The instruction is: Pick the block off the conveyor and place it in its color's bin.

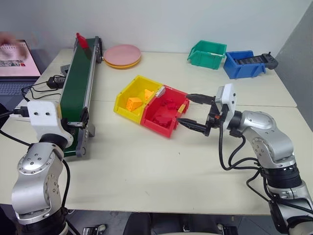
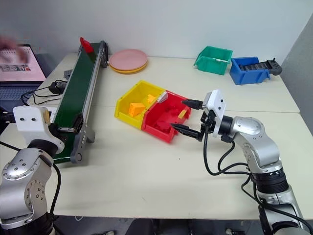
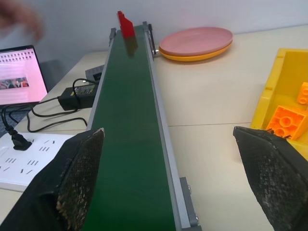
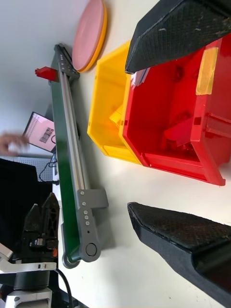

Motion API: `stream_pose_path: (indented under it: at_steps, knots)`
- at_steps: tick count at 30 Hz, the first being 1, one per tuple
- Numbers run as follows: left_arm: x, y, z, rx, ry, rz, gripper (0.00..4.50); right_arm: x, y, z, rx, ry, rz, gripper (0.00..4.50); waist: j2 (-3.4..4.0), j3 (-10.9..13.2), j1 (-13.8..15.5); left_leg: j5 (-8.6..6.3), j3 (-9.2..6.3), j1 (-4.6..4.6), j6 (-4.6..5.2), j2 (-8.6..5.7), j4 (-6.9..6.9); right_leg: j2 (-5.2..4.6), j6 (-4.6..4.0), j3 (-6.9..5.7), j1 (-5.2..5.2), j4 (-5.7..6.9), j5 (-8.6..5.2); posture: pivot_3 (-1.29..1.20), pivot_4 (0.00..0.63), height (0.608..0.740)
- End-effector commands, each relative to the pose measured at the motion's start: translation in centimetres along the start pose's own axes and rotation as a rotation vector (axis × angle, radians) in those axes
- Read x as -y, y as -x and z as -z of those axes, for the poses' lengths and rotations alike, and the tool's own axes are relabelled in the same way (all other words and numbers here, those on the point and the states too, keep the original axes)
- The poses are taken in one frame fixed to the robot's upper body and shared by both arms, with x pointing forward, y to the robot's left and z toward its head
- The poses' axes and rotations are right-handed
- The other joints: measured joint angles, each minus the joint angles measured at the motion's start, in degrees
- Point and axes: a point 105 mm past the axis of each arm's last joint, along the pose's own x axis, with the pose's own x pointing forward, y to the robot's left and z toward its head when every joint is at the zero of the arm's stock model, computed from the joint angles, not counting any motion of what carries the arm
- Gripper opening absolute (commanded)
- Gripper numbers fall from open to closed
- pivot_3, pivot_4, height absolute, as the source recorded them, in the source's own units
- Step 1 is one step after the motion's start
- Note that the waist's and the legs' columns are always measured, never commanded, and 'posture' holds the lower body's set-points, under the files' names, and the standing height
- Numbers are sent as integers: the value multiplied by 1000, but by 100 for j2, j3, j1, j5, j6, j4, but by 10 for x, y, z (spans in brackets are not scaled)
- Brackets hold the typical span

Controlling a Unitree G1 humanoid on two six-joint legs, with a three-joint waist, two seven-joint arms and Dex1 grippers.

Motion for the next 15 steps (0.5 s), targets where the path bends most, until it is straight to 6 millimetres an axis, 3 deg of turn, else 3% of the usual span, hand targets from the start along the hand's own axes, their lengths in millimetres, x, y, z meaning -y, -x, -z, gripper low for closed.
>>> stream_pose_path:
  at_steps: [1, 15]
  knots:
    - [-8, 5, -16, 49, -19, -36, 4474, -1, -2, -15, 39, 53, -14, 4500, 0, 0, 0, 0, 0, 0, 0, 0, 0, 0, 0, 0, 0, 0, 0, 0, 150, 740]
    - [-8, 11, -20, 78, -56, -60, 4474, -10, -3, -20, 31, 4, -98, 4500, 0, 0, 0, 0, -1, 0, 0, 0, 0, 0, 0, -1, 0, 0, 0, 0, 150, 740]
